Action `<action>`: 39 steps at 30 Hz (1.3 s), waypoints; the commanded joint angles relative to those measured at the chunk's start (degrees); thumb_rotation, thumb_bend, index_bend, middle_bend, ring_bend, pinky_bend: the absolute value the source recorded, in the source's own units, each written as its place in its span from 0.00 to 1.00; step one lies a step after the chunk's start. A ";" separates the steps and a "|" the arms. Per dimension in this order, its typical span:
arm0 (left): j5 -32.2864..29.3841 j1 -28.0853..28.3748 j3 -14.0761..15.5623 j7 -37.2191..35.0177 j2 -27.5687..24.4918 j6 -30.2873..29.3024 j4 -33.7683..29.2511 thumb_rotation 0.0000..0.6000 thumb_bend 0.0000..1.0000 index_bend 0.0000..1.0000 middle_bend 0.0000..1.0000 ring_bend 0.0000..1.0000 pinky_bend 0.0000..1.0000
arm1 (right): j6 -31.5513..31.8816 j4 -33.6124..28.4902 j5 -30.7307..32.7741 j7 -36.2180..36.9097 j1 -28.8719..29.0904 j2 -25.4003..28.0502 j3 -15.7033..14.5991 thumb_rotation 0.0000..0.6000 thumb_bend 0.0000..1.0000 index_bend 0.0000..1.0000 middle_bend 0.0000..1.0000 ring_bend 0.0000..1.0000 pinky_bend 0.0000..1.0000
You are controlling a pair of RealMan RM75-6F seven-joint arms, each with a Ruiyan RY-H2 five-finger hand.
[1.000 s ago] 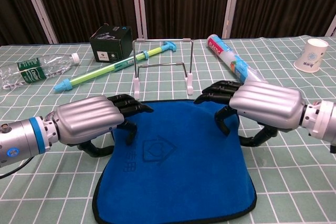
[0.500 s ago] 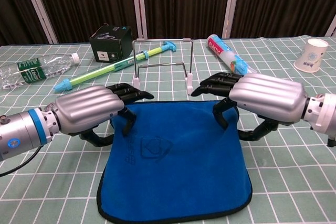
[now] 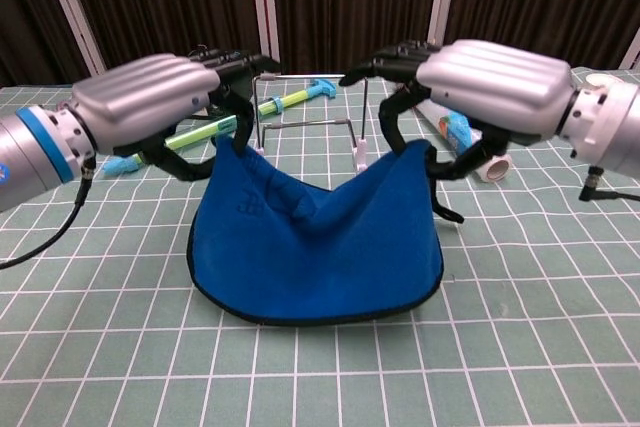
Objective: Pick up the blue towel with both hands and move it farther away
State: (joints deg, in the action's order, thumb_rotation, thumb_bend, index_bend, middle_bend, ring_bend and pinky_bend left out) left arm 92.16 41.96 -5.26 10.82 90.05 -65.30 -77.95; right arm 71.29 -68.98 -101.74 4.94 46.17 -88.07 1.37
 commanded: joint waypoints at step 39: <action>-21.22 5.88 -16.93 2.56 -11.36 0.91 -5.77 1.00 0.55 0.71 0.00 0.00 0.00 | -18.63 9.23 21.66 3.99 18.47 -1.58 19.04 1.00 0.42 0.63 0.09 0.00 0.00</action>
State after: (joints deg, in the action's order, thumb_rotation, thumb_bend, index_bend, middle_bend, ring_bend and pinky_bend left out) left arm 71.22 47.85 -22.61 13.85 78.22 -64.49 -84.43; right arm 52.63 -60.44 -80.35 8.33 64.55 -89.12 20.64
